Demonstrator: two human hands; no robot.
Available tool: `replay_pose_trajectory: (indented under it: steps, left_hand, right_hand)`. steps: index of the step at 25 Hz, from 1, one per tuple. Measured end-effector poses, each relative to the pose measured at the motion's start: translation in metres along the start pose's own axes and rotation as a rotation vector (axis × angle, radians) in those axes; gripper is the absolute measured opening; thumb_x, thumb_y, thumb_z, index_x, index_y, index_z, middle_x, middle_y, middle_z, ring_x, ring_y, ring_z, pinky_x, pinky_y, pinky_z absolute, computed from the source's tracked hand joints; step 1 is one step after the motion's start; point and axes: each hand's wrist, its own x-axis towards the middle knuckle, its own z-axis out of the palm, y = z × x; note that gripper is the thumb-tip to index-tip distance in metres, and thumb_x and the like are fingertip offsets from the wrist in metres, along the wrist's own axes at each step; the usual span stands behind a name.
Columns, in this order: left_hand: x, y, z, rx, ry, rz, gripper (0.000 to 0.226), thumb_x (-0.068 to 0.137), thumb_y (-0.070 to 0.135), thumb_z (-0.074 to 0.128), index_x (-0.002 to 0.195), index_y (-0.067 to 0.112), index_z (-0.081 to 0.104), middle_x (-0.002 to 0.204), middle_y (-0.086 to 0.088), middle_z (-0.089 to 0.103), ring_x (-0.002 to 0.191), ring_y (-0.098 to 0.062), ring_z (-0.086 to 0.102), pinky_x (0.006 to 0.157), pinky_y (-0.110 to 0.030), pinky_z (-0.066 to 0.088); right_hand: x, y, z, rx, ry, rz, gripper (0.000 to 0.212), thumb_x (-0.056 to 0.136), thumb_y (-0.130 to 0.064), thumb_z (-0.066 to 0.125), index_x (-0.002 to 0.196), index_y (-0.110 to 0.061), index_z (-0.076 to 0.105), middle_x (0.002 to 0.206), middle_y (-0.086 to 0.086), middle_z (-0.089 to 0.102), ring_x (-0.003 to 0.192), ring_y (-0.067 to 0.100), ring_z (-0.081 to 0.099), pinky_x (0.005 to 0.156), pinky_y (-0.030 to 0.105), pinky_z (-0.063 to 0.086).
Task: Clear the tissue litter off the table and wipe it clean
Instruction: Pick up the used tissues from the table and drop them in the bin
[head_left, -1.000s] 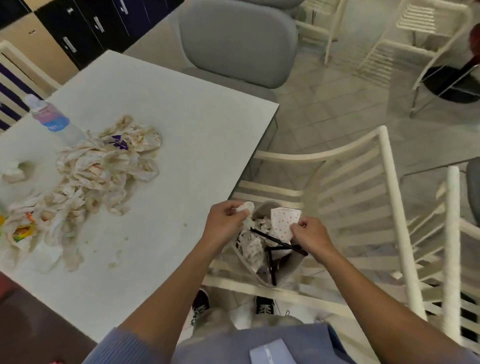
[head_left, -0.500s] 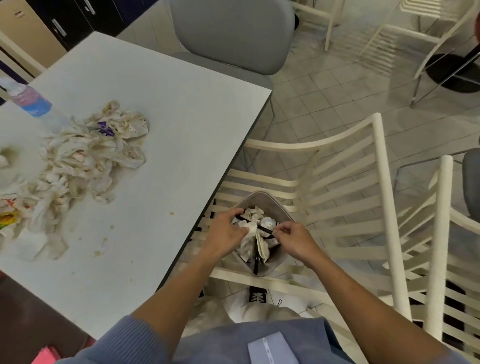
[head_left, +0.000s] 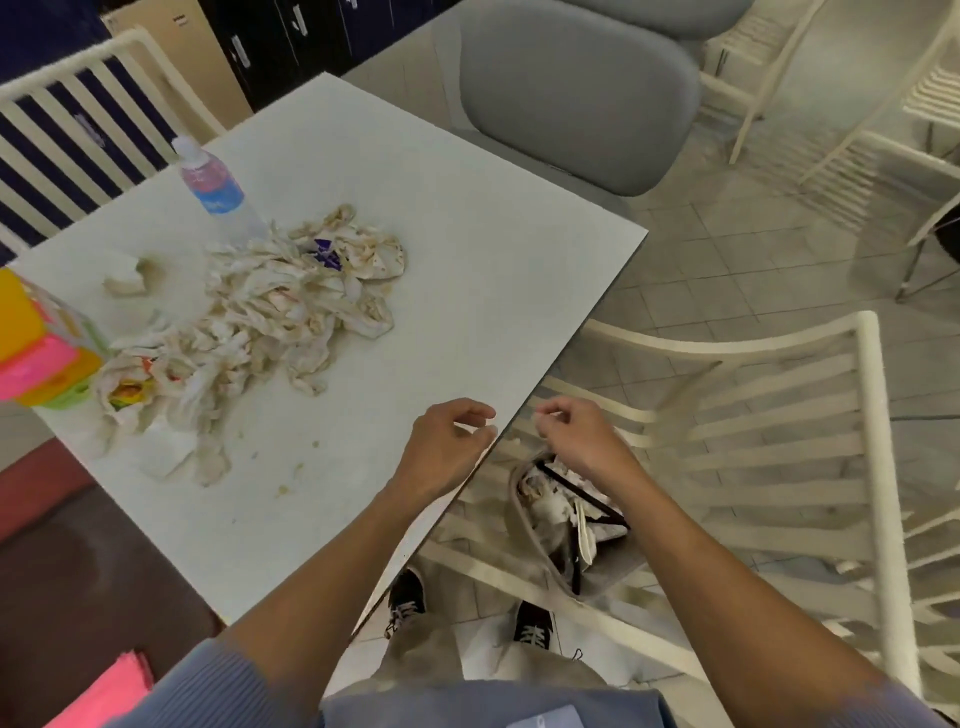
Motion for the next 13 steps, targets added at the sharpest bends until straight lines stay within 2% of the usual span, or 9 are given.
replay_pose_trajectory:
  steps: [3, 8, 10, 13]
  left_hand:
    - [0.007, -0.011, -0.045, -0.041, 0.069, -0.031, 0.013, 0.087, 0.028, 0.067, 0.099, 0.032, 0.070, 0.099, 0.012, 0.067, 0.082, -0.006, 0.064, 0.064, -0.014, 0.046]
    - [0.017, -0.037, -0.115, -0.107, 0.177, -0.075, 0.013, 0.086, 0.028, 0.068, 0.098, 0.031, 0.070, 0.100, 0.013, 0.068, 0.078, -0.003, 0.064, 0.062, -0.013, 0.045]
    - [0.024, -0.049, -0.140, -0.142, 0.214, -0.089, 0.012, 0.086, 0.028, 0.068, 0.098, 0.031, 0.070, 0.099, 0.014, 0.068, 0.078, -0.004, 0.065, 0.062, -0.013, 0.046]
    - [0.037, -0.065, -0.169, -0.196, 0.241, -0.092, 0.011, 0.086, 0.027, 0.068, 0.096, 0.032, 0.070, 0.098, 0.014, 0.068, 0.075, -0.005, 0.065, 0.059, -0.014, 0.048]
  right_hand:
    - [0.022, -0.047, 0.032, -0.019, -0.032, -0.084, 0.014, 0.089, -0.028, 0.058, 0.099, -0.022, 0.066, 0.079, -0.007, 0.060, 0.078, 0.016, 0.060, 0.071, 0.029, 0.046]
    - [0.053, -0.111, 0.091, -0.151, -0.061, -0.174, 0.028, 0.090, -0.027, 0.058, 0.116, -0.019, 0.062, 0.092, -0.001, 0.061, 0.094, 0.020, 0.062, 0.087, 0.033, 0.049]
    - [0.070, -0.128, 0.119, -0.193, -0.075, -0.197, 0.038, 0.090, -0.026, 0.059, 0.127, -0.019, 0.055, 0.106, 0.005, 0.062, 0.107, 0.022, 0.059, 0.093, 0.034, 0.046]
    - [0.099, -0.146, 0.156, -0.310, -0.089, -0.204, 0.061, 0.089, -0.030, 0.062, 0.143, -0.019, 0.037, 0.137, 0.011, 0.047, 0.125, 0.025, 0.049, 0.099, 0.033, 0.039]
